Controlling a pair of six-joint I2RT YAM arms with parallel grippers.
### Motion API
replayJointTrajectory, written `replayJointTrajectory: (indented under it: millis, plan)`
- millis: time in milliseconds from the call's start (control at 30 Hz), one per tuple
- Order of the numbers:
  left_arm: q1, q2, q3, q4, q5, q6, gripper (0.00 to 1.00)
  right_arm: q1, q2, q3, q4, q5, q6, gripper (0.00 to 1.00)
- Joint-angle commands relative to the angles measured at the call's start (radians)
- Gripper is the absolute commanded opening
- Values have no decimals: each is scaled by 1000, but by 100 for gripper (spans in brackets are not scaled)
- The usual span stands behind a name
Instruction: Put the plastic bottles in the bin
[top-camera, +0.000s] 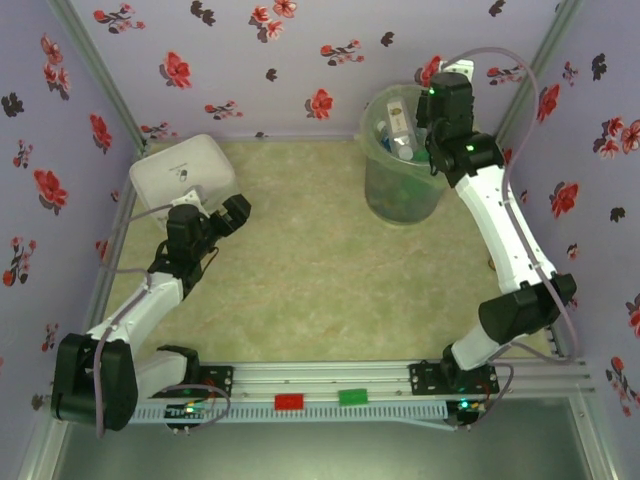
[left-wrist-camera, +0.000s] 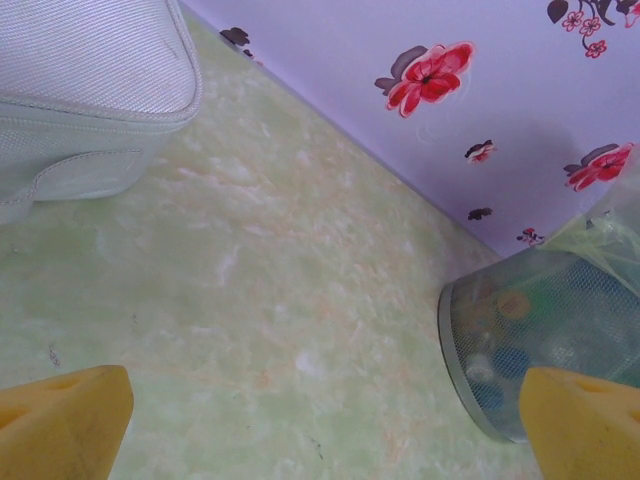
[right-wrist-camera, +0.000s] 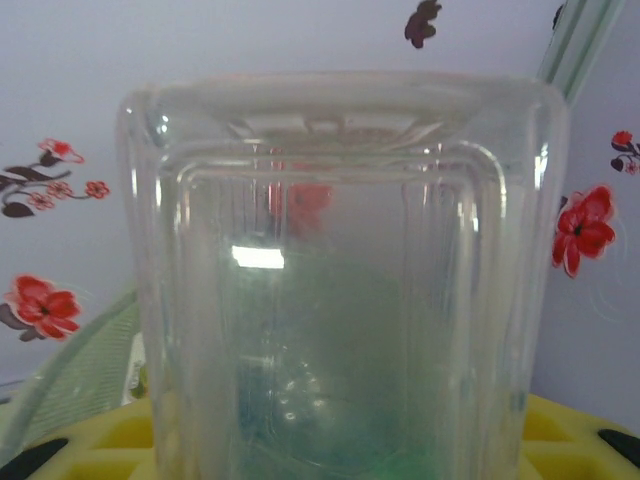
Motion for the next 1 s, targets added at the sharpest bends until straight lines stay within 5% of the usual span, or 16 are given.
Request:
replayJointTrajectory:
  millis: [0,433,700,967]
  plan:
    - [5,0,32,8,14,23,100,-1,33,-27,41,2,-14,41]
    - [5,-35,25,-23,10,32,100,-15,111,-49,-12,-137,145,45]
    - [6,-51,34,-45,-2,38,100,-18,19,-86,-23,-51,214,92]
    - [6,-45,32,-32,-9,21,100,-21,-44,-49,-4,-46,127,97]
